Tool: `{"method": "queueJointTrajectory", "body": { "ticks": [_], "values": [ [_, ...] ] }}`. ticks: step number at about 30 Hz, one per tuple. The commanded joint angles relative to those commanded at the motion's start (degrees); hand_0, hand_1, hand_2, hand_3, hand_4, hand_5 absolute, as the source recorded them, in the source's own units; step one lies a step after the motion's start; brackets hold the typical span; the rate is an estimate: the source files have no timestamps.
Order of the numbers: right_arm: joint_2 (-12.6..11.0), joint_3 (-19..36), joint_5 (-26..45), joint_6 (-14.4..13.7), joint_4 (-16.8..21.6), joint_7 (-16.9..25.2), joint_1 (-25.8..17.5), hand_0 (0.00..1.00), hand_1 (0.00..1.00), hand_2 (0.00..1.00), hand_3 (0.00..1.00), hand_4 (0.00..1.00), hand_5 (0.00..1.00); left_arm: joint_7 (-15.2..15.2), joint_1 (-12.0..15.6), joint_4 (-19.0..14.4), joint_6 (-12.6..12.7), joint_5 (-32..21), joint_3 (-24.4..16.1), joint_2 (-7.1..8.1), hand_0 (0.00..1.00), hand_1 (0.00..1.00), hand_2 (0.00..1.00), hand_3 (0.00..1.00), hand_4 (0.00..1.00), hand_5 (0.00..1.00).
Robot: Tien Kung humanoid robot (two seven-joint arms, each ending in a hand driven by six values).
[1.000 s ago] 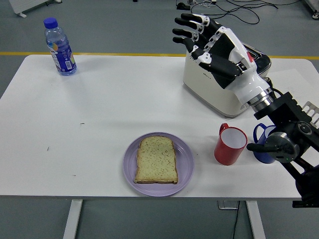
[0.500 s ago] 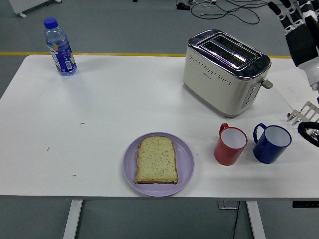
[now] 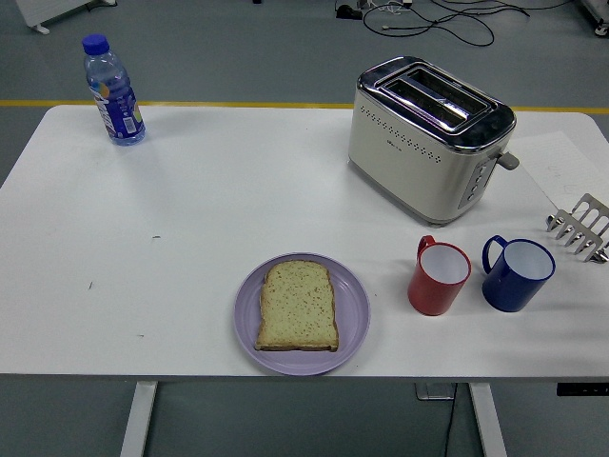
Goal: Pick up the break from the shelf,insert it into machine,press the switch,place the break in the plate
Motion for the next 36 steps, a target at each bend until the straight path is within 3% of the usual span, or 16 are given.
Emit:
{"method": "queueJointTrajectory", "body": {
  "ticks": [7,20,36],
  "values": [
    [0.22,7.51,0.87,-0.05,-2.33,-1.89,-6.41,0.705,0.665,0.681,0.617,0.523,0.138,-0.02,0.29,0.0,-0.11,1.96,-1.79,0.0,0.676,0.664,0.694,0.81,0.516,0.998],
    [2.07,12.64,3.71,0.53,-3.77,-2.15,-12.34,0.704,0.662,0.679,0.617,0.514,0.136,-0.21,0.19,0.0,-0.23,2.66,-2.9,0.0,0.673,0.663,0.693,0.811,0.513,0.998],
    [7.64,17.23,5.23,2.49,-1.9,-2.59,-16.49,0.697,0.661,0.678,0.616,0.501,0.137,-0.61,-0.73,0.0,-0.94,4.4,-4.85,0.0,0.675,0.661,0.697,0.811,0.513,0.998]
  ]
}}
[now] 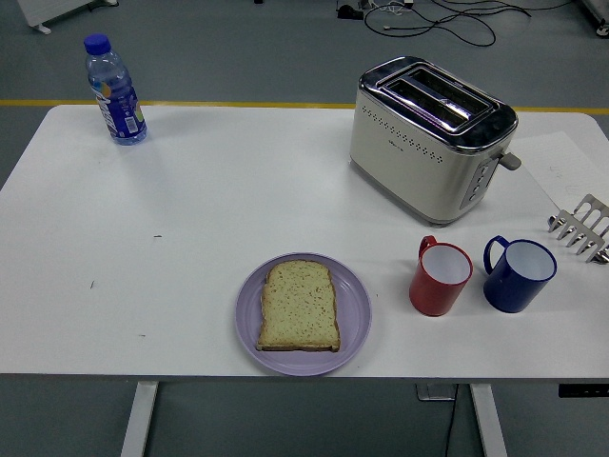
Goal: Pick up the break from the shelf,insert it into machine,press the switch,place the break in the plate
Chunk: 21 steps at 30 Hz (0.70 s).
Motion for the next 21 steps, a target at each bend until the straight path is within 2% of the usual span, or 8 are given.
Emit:
{"method": "queueJointTrajectory", "body": {
  "ticks": [9,21],
  "values": [
    [3.21,0.5,-0.93,0.35,-0.57,-0.11,-0.47,0.696,0.661,0.678,0.616,0.499,0.135,-0.41,-0.61,0.0,-0.47,0.09,-0.01,0.0,0.674,0.661,0.696,0.811,0.511,0.998],
    [3.84,-0.75,-0.91,-0.17,-1.47,0.21,-0.74,0.695,0.66,0.678,0.616,0.493,0.139,-0.52,-1.16,0.0,-0.67,0.27,-0.07,0.0,0.673,0.661,0.697,0.81,0.508,0.998]
  ]
}}
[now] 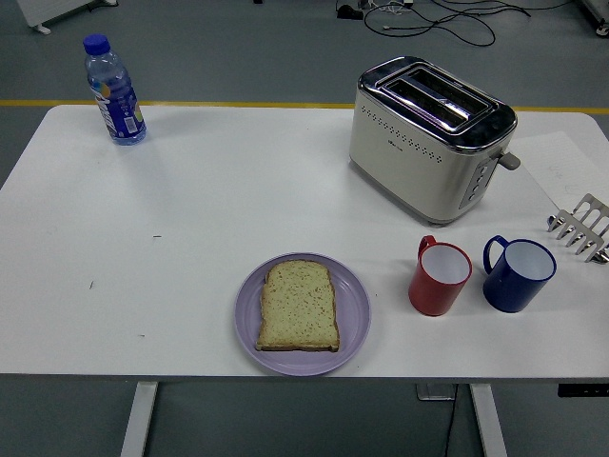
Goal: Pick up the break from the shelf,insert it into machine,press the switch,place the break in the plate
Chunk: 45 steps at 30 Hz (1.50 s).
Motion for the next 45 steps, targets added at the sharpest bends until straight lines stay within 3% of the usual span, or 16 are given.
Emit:
{"method": "queueJointTrajectory", "body": {
  "ticks": [14,45],
  "values": [
    [-0.57,0.08,1.8,0.36,-0.76,1.16,-2.25,0.686,0.651,0.673,0.613,0.49,0.143,0.15,0.05,0.0,-0.52,4.44,-2.87,0.0,0.672,0.66,0.701,0.81,0.506,0.998],
    [-0.67,1.84,5.49,0.73,-1.17,2.12,-2.37,0.676,0.642,0.664,0.604,0.489,0.146,-0.74,-0.87,0.0,-0.41,4.57,-3.6,0.0,0.67,0.659,0.7,0.807,0.502,0.998]
  ]
}}
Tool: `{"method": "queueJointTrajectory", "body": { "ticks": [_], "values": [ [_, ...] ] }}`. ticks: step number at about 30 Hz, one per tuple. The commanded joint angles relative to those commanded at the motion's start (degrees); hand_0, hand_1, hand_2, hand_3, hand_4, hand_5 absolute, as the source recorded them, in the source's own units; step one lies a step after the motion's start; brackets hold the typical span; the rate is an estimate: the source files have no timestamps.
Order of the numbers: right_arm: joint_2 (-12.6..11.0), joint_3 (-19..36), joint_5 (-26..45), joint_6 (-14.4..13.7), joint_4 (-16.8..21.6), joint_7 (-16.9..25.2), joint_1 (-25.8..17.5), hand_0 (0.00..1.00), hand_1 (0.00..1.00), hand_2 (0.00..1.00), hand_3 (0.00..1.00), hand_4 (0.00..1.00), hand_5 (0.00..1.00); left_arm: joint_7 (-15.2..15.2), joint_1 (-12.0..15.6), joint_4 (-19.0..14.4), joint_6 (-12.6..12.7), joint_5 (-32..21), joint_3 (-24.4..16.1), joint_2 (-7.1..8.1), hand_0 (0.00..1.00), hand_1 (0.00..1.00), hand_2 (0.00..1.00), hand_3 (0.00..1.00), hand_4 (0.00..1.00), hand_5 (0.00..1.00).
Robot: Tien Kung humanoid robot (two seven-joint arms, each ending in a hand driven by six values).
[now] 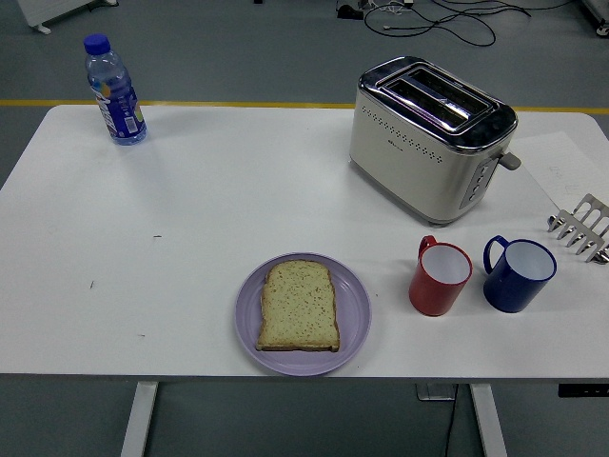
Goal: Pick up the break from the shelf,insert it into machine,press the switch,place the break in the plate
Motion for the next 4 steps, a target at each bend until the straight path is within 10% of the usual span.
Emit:
{"method": "queueJointTrajectory", "body": {
  "ticks": [4],
  "values": [
    [0.19,-0.04,0.03,-0.02,-0.04,-0.07,0.19,0.676,0.642,0.664,0.604,0.489,0.146,0.08,-0.1,0.0,0.09,-0.39,0.26,0.0,0.67,0.659,0.7,0.807,0.502,0.998]
  ]
}}
